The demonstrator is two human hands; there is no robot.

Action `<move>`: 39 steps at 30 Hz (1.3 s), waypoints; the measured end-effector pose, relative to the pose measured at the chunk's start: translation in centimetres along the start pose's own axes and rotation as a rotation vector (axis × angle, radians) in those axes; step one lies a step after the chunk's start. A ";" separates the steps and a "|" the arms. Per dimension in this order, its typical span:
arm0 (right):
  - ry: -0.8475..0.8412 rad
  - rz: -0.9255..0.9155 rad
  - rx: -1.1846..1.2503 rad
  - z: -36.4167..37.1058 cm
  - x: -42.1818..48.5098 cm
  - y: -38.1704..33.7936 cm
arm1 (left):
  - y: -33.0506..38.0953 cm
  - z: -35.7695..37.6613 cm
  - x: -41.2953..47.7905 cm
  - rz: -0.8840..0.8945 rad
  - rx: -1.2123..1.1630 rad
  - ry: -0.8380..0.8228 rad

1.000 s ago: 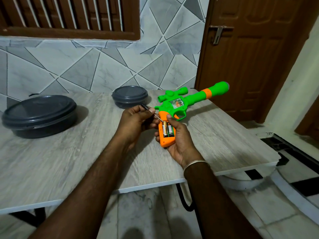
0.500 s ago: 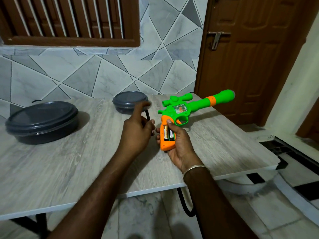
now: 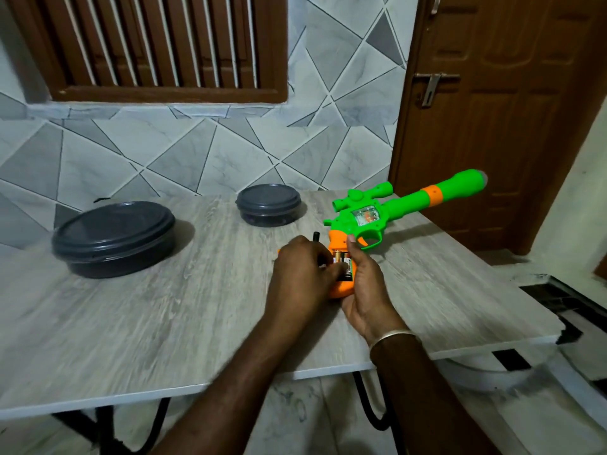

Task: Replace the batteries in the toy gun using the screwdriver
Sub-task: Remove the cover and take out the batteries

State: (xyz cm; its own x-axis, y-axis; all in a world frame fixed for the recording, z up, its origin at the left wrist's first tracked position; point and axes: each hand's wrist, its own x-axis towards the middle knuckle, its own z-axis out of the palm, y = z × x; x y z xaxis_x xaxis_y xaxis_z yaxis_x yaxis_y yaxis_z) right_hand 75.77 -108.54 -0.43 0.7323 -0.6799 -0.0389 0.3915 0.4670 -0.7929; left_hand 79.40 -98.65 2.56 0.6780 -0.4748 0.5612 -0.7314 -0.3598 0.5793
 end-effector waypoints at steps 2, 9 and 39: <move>0.005 0.001 -0.016 0.1 0.1 0.1 | 0.1 0.2 -0.1 -0.032 0.012 0.008; 0.015 0.032 -0.001 0.5 -0.3 -0.2 | -0.7 -1.6 1.1 -0.280 -0.346 0.093; -0.010 0.031 -0.047 0.5 -1.2 -0.9 | -7.1 1.8 5.6 -0.315 0.257 -0.169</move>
State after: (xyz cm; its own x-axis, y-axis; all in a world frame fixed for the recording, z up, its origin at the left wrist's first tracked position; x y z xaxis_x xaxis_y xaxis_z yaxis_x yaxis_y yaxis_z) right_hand 74.86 -107.87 0.64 0.7491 -0.6599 -0.0584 0.3419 0.4606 -0.8191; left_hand 88.25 -100.20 0.49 0.8650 -0.4266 0.2640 -0.4997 -0.6859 0.5289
